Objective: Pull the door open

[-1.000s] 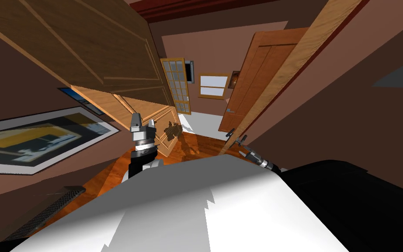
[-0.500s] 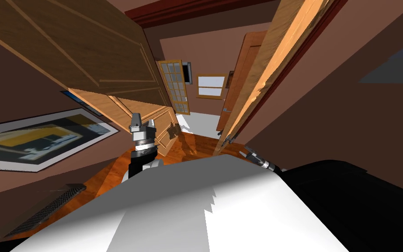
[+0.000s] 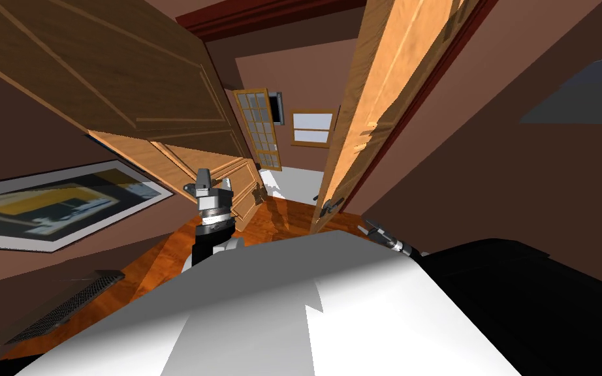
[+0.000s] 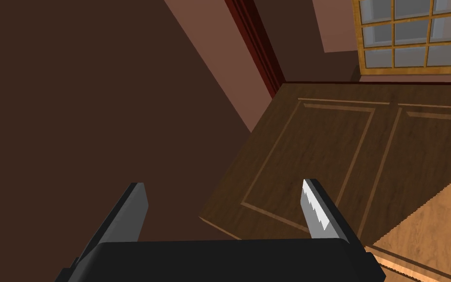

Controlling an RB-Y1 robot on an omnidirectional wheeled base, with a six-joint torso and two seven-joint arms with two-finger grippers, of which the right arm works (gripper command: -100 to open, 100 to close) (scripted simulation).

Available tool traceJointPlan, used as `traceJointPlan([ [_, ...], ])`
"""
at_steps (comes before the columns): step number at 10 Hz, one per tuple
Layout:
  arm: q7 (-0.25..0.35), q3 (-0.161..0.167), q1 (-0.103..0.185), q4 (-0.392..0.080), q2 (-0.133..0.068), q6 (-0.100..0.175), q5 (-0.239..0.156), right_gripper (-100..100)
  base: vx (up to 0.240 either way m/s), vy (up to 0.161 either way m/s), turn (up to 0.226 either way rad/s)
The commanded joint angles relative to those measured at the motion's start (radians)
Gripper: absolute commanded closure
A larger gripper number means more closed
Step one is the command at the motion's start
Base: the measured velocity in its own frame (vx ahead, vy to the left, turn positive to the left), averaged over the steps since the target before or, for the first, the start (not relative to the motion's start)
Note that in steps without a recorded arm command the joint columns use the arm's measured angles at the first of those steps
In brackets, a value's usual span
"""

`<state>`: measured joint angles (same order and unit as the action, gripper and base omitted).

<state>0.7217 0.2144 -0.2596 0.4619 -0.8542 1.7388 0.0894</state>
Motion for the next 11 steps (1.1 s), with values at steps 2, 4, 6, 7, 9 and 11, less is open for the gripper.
traceJointPlan([
  [2,0.001,-0.001,0.001,-0.001,0.0,-0.01,-0.001,-100,0.0,0.009,0.01],
  [4,0.002,-0.001,0.003,-0.002,0.0,-0.023,-0.001,-100,0.05,0.198,-0.003],
  [6,0.004,-0.002,0.005,-0.003,0.0,-0.043,-0.003,-100,0.092,0.213,0.005],
  [7,0.006,-0.003,0.006,-0.003,-0.001,-0.055,-0.004,-100,0.055,0.192,0.023],
  [9,0.01,-0.006,0.012,-0.006,-0.001,-0.088,-0.007,-100,0.069,0.191,0.038],
  [11,0.015,-0.008,0.017,-0.008,0.0,-0.114,-0.01,-100,0.078,0.123,0.05],
])
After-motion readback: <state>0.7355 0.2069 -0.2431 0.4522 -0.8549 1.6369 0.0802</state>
